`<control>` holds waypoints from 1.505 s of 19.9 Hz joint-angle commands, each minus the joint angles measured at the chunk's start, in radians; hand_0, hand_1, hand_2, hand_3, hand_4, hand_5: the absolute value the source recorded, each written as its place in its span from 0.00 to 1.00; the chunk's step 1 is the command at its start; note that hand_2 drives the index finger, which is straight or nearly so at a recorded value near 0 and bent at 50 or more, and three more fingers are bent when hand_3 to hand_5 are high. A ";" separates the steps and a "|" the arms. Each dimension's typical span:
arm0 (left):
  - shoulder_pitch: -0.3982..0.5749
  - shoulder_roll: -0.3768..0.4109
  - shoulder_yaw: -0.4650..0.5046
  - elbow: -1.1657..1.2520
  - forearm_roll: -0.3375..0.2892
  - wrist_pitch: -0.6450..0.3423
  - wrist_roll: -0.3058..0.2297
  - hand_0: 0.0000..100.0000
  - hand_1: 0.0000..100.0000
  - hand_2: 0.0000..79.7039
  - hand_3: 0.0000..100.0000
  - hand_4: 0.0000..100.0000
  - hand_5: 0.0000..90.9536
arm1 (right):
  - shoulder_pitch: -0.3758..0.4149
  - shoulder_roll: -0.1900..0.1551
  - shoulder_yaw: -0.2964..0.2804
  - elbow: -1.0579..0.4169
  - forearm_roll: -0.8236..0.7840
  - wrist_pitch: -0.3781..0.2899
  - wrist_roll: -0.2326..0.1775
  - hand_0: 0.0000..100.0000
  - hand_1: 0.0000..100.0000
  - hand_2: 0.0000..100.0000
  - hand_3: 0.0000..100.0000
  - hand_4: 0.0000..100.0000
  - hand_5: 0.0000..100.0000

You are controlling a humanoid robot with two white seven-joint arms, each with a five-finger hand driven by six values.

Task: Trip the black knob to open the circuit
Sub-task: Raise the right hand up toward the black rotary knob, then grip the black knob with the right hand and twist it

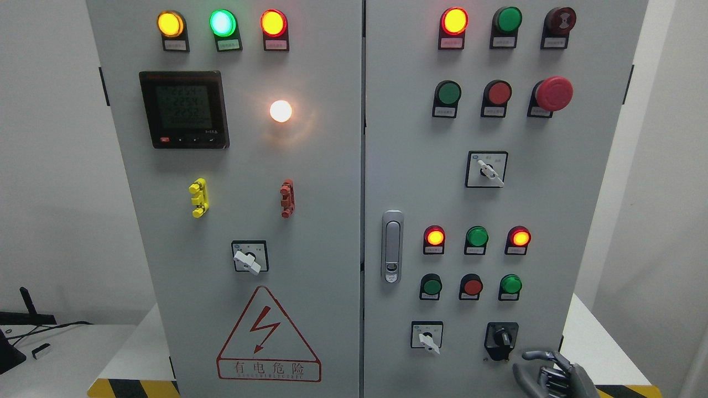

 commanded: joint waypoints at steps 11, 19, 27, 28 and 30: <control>0.000 0.000 0.000 0.000 -0.031 0.001 0.001 0.12 0.39 0.00 0.00 0.00 0.00 | -0.012 0.009 0.027 0.012 0.000 0.002 -0.002 0.28 0.79 0.44 1.00 1.00 0.96; 0.000 0.000 0.000 0.000 -0.031 0.001 0.001 0.12 0.39 0.00 0.00 0.00 0.00 | -0.022 0.011 0.029 0.009 0.000 0.002 -0.002 0.28 0.79 0.44 1.00 1.00 0.96; 0.000 0.000 0.000 0.000 -0.031 0.001 0.001 0.12 0.39 0.00 0.00 0.00 0.00 | -0.011 0.018 0.046 -0.025 0.000 0.003 -0.009 0.28 0.79 0.44 1.00 1.00 0.96; 0.000 0.000 0.000 0.000 -0.031 0.001 0.001 0.12 0.39 0.00 0.00 0.00 0.00 | -0.009 0.018 0.046 -0.025 0.002 0.002 -0.009 0.28 0.79 0.44 1.00 1.00 0.96; 0.000 -0.001 0.000 0.000 -0.031 0.001 0.001 0.12 0.39 0.00 0.00 0.00 0.00 | -0.002 0.018 0.046 -0.033 0.005 0.002 -0.007 0.28 0.79 0.44 1.00 1.00 0.96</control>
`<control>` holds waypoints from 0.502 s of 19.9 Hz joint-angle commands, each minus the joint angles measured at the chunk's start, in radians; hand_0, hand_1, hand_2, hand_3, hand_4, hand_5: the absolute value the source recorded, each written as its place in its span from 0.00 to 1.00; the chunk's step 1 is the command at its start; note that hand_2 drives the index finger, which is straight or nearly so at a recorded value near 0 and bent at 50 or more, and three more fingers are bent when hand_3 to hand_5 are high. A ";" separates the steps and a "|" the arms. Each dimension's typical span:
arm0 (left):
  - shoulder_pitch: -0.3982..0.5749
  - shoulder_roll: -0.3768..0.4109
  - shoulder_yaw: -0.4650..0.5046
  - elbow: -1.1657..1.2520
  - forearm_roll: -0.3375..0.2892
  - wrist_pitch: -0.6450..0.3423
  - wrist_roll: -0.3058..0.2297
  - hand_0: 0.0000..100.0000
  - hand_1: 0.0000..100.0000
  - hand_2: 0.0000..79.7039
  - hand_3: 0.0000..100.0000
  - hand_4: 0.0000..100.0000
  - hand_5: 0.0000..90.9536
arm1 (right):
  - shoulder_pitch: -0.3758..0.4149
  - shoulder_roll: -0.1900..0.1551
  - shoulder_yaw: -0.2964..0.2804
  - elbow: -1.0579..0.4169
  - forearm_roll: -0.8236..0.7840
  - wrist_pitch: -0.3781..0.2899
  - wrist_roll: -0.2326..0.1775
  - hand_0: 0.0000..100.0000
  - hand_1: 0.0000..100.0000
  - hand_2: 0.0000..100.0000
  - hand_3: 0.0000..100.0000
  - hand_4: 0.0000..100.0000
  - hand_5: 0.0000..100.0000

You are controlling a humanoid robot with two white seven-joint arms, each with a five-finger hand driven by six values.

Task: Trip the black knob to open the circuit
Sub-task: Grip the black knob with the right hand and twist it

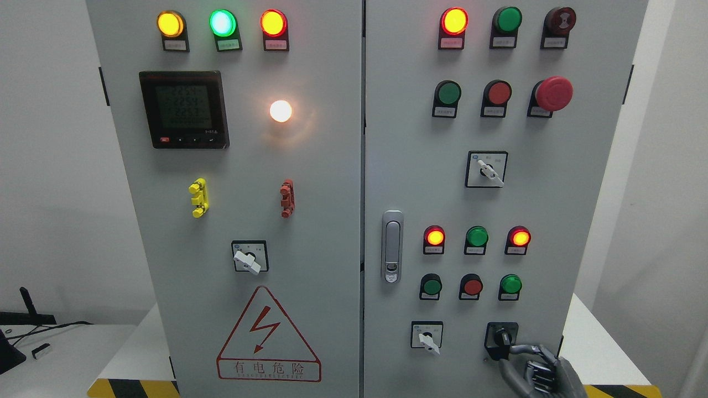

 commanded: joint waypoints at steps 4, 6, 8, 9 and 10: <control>0.000 0.000 0.000 0.000 -0.031 0.001 0.000 0.12 0.39 0.00 0.00 0.00 0.00 | 0.032 0.008 -0.001 -0.039 0.004 -0.001 -0.001 0.28 0.78 0.44 1.00 1.00 0.96; 0.000 0.000 0.000 0.000 -0.031 0.001 0.000 0.12 0.39 0.00 0.00 0.00 0.00 | 0.034 0.009 -0.001 -0.039 0.004 -0.001 -0.001 0.28 0.78 0.44 1.00 1.00 0.96; 0.000 0.000 0.000 0.000 -0.031 0.001 0.000 0.12 0.39 0.00 0.00 0.00 0.00 | 0.029 0.008 -0.001 -0.039 0.004 0.001 -0.001 0.28 0.78 0.44 1.00 1.00 0.96; 0.000 0.000 0.000 0.000 -0.031 0.001 0.000 0.12 0.39 0.00 0.00 0.00 0.00 | 0.025 0.008 0.000 -0.037 0.004 0.002 -0.001 0.28 0.78 0.44 1.00 1.00 0.96; 0.000 0.000 0.000 0.000 -0.031 0.001 0.000 0.12 0.39 0.00 0.00 0.00 0.00 | 0.023 0.008 0.003 -0.036 0.004 0.002 -0.001 0.28 0.78 0.44 1.00 1.00 0.96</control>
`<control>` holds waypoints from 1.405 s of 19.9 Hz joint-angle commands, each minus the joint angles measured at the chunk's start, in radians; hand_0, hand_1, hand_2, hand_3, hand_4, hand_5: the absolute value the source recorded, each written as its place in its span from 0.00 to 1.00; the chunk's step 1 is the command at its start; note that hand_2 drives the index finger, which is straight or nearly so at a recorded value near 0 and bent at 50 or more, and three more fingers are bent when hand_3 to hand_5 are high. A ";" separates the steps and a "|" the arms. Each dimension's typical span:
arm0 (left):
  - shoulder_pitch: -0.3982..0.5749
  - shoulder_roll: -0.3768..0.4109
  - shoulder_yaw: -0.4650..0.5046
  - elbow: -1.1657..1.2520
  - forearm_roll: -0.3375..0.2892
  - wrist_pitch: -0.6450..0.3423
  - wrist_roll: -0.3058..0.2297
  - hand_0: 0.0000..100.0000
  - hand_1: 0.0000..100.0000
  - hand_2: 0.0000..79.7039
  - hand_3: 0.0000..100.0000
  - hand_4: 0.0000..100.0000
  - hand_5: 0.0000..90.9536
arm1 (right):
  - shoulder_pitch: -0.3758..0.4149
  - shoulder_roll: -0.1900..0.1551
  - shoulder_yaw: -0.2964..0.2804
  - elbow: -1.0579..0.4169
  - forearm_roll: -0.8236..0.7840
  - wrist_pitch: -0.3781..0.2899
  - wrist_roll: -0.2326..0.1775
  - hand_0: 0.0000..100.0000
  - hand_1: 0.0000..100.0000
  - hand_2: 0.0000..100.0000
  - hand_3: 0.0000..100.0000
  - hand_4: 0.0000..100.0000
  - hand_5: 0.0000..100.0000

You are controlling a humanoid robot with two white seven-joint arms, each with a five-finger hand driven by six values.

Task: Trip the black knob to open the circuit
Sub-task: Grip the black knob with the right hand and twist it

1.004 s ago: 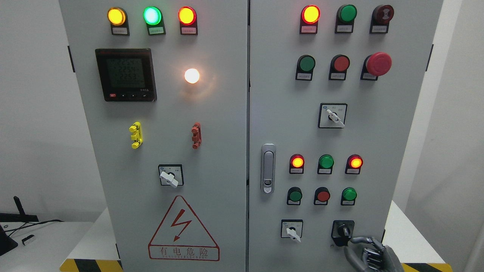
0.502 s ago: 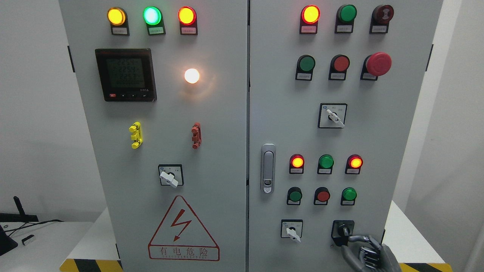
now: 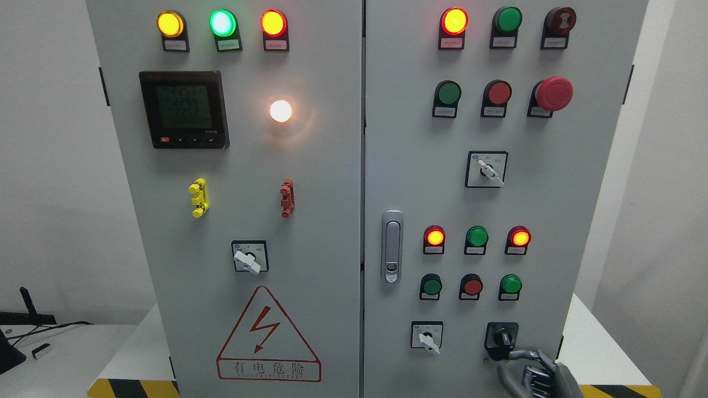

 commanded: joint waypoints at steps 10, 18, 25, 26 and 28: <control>0.000 0.000 0.000 0.000 -0.031 0.001 0.000 0.12 0.39 0.00 0.00 0.00 0.00 | -0.003 0.004 0.041 -0.032 0.001 0.005 -0.022 0.28 0.78 0.44 1.00 1.00 0.96; 0.000 0.000 0.000 0.000 -0.031 0.001 0.000 0.12 0.39 0.00 0.00 0.00 0.00 | -0.001 0.020 0.059 -0.045 0.001 0.011 -0.024 0.28 0.78 0.44 1.00 1.00 0.96; 0.000 0.000 0.000 0.000 -0.031 0.001 0.000 0.12 0.39 0.00 0.00 0.00 0.00 | -0.003 0.032 0.067 -0.043 -0.001 0.012 -0.024 0.28 0.78 0.43 1.00 1.00 0.96; 0.000 -0.001 0.000 0.000 -0.031 0.001 0.000 0.12 0.39 0.00 0.00 0.00 0.00 | -0.003 0.032 0.069 -0.043 -0.003 0.012 -0.024 0.28 0.78 0.43 1.00 1.00 0.96; 0.000 0.000 0.000 0.000 -0.031 0.001 0.000 0.12 0.39 0.00 0.00 0.00 0.00 | -0.004 0.032 0.070 -0.043 -0.007 0.014 -0.024 0.28 0.78 0.43 1.00 1.00 0.95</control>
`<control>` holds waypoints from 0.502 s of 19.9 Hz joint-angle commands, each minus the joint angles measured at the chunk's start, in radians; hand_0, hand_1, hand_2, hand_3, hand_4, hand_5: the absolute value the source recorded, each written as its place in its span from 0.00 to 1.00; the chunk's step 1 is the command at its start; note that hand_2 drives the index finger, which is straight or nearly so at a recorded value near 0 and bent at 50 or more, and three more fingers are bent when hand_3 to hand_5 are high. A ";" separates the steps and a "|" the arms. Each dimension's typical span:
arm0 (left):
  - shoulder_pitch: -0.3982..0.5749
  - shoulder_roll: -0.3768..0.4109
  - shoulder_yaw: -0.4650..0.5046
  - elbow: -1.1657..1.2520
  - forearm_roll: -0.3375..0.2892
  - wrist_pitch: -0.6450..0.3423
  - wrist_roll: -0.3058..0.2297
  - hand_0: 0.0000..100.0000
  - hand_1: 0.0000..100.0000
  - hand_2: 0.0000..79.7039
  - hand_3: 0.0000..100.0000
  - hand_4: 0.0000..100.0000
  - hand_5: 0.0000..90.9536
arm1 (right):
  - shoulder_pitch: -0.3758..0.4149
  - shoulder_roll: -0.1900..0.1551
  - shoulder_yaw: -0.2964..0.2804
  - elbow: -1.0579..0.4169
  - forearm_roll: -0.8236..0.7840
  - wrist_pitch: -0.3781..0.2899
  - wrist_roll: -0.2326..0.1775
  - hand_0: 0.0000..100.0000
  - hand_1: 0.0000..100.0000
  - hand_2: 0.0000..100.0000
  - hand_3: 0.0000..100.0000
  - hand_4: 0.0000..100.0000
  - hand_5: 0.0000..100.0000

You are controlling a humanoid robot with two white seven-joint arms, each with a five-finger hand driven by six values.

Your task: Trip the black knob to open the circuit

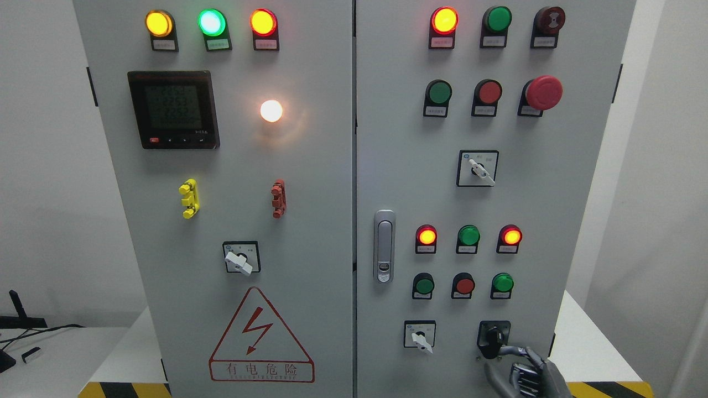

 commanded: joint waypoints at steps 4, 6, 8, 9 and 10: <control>0.000 0.000 0.000 0.000 -0.031 0.001 0.001 0.12 0.39 0.00 0.00 0.00 0.00 | -0.002 0.022 0.021 -0.002 -0.008 -0.002 0.007 0.28 0.78 0.43 1.00 1.00 0.95; 0.000 0.000 0.000 0.000 -0.031 0.001 0.001 0.12 0.39 0.00 0.00 0.00 0.00 | -0.008 0.022 0.021 -0.002 -0.006 0.000 0.007 0.28 0.78 0.43 1.00 1.00 0.95; 0.000 0.000 0.000 0.000 -0.031 0.001 0.001 0.12 0.39 0.00 0.00 0.00 0.00 | -0.011 0.022 0.020 -0.001 -0.006 0.000 0.007 0.28 0.78 0.43 1.00 1.00 0.95; 0.000 0.000 0.000 0.000 -0.031 0.001 0.001 0.12 0.39 0.00 0.00 0.00 0.00 | -0.011 0.023 0.020 -0.002 -0.006 0.000 0.007 0.28 0.78 0.43 1.00 1.00 0.95; 0.000 0.000 0.000 0.000 -0.031 0.001 0.001 0.12 0.39 0.00 0.00 0.00 0.00 | -0.011 0.022 0.018 -0.002 -0.006 0.000 0.007 0.28 0.78 0.43 1.00 1.00 0.95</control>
